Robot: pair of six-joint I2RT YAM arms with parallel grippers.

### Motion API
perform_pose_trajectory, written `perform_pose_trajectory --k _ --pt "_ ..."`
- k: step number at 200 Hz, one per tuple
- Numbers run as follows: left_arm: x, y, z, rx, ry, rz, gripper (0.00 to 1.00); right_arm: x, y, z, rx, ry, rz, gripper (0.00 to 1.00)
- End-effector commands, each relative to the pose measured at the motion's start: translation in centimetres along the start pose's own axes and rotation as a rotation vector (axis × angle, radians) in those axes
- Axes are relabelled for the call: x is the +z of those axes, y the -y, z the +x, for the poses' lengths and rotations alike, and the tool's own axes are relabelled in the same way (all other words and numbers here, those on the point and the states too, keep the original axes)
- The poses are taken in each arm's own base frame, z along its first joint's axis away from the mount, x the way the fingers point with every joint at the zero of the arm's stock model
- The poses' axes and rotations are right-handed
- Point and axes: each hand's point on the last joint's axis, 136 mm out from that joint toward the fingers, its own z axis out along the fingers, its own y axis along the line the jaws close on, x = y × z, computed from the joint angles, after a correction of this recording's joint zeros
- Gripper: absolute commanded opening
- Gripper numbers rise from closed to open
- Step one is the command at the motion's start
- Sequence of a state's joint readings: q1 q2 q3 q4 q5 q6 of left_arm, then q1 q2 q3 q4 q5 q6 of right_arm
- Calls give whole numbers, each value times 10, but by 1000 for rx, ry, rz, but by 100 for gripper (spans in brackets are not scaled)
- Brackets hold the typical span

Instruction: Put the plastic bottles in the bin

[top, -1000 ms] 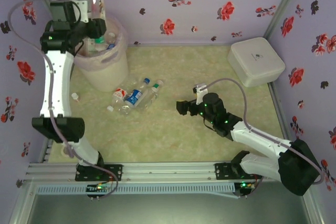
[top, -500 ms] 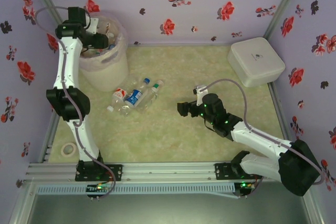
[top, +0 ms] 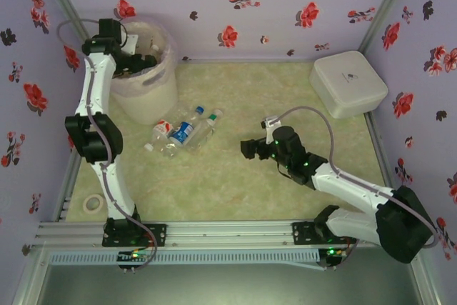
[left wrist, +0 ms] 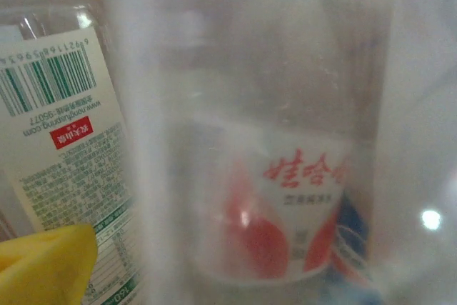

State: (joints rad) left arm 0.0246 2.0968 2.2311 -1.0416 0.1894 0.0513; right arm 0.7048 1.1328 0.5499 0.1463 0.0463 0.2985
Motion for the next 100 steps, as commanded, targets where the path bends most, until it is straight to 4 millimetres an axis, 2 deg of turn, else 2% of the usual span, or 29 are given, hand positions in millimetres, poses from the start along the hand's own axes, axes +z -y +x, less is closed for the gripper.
perform_pose_trajectory --k 1,32,59,100 --pt "-37 16 -15 30 72 34 100 3 1 -13 35 7 24 99" --pt "-73 21 -28 51 144 20 100 13 3 -18 132 -57 76 99" --pt "-103 25 -35 55 206 15 100 28 4 -23 335 -104 133 99" --pt "-147 35 -36 41 279 10 100 67 -15 -25 655 -77 95 98"
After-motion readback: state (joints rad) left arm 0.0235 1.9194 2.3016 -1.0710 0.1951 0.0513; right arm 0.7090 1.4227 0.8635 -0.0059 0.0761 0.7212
